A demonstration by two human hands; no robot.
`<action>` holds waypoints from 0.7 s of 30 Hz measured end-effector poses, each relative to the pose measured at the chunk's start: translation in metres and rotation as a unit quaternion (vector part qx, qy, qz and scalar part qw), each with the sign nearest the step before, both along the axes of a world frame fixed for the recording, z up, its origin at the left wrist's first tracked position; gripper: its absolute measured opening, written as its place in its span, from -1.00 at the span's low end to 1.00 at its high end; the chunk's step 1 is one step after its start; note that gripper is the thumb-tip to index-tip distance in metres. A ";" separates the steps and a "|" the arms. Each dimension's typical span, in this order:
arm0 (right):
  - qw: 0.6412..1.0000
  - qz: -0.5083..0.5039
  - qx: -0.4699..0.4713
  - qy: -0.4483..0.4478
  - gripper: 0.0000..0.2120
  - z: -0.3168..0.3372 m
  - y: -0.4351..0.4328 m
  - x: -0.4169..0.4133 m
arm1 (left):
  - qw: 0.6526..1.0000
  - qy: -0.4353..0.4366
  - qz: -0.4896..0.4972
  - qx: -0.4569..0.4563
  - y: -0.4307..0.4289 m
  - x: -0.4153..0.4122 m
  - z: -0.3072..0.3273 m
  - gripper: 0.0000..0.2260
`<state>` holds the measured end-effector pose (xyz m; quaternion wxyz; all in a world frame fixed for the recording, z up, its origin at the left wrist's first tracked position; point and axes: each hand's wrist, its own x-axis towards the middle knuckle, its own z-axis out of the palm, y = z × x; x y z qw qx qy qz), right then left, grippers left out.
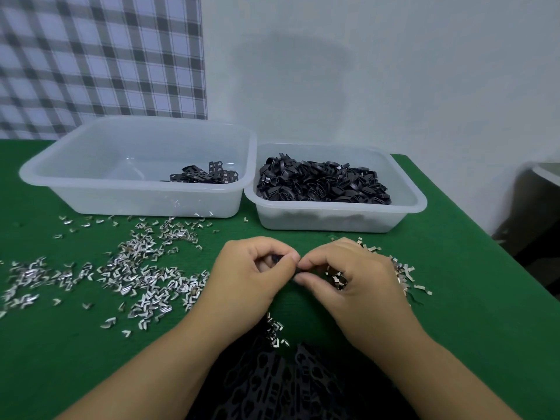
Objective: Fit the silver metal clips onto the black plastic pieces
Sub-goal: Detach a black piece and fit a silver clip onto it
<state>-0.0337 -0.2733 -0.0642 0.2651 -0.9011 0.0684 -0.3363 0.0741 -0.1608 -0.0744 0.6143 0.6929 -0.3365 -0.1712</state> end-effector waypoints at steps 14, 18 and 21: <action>0.998 -0.017 0.048 -0.033 -0.87 -0.003 -0.005 0.003 | 0.999 0.006 -0.036 -0.036 0.002 -0.003 0.005 -0.85; 0.997 -0.004 0.071 -0.024 -0.81 -0.004 -0.005 0.002 | 0.999 0.009 -0.023 -0.033 0.001 -0.003 0.004 -0.84; 0.997 0.008 0.068 -0.024 -0.83 -0.005 -0.003 0.002 | 1.000 0.001 0.014 -0.024 0.000 -0.003 0.003 -0.83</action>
